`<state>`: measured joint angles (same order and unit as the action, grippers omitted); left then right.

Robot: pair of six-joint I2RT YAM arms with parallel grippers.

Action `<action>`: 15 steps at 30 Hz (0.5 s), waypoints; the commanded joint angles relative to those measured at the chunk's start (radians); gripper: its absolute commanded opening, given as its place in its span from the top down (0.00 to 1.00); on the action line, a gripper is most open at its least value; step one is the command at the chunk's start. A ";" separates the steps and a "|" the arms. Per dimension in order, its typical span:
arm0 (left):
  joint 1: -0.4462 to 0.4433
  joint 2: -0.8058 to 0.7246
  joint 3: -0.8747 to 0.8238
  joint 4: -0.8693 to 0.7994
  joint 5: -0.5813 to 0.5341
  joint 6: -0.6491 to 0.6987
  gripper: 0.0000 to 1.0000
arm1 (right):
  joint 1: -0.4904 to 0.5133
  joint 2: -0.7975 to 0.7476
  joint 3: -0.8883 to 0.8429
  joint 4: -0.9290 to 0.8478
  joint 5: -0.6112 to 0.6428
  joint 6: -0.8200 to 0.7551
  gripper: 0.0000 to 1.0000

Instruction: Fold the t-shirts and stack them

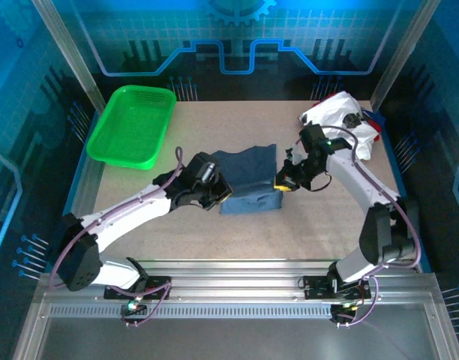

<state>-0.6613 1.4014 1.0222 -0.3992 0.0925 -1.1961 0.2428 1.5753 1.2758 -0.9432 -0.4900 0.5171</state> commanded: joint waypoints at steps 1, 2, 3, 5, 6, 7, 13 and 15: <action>0.062 0.066 0.076 -0.036 0.080 0.097 0.99 | -0.030 0.088 0.105 -0.051 -0.015 -0.050 1.00; 0.081 0.091 0.099 -0.039 0.093 0.111 0.99 | -0.037 0.116 0.133 -0.056 -0.013 -0.052 1.00; 0.098 0.110 0.122 -0.044 0.102 0.125 0.99 | -0.045 0.144 0.160 -0.061 -0.013 -0.055 0.99; 0.130 0.145 0.158 -0.043 0.122 0.143 0.99 | -0.055 0.194 0.214 -0.066 -0.016 -0.058 0.99; 0.147 0.164 0.177 -0.043 0.135 0.153 0.99 | -0.061 0.223 0.247 -0.075 -0.016 -0.059 0.99; 0.162 0.178 0.193 -0.044 0.142 0.159 0.99 | -0.064 0.247 0.275 -0.081 -0.018 -0.059 0.98; 0.250 0.280 0.291 -0.037 0.197 0.202 1.00 | -0.080 0.402 0.462 -0.115 -0.011 -0.053 0.98; 0.275 0.322 0.325 -0.044 0.206 0.218 1.00 | -0.081 0.456 0.526 -0.129 -0.012 -0.049 0.98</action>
<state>-0.4286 1.6798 1.2961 -0.4061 0.2604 -1.0344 0.1894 1.9682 1.7218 -1.0225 -0.5087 0.4728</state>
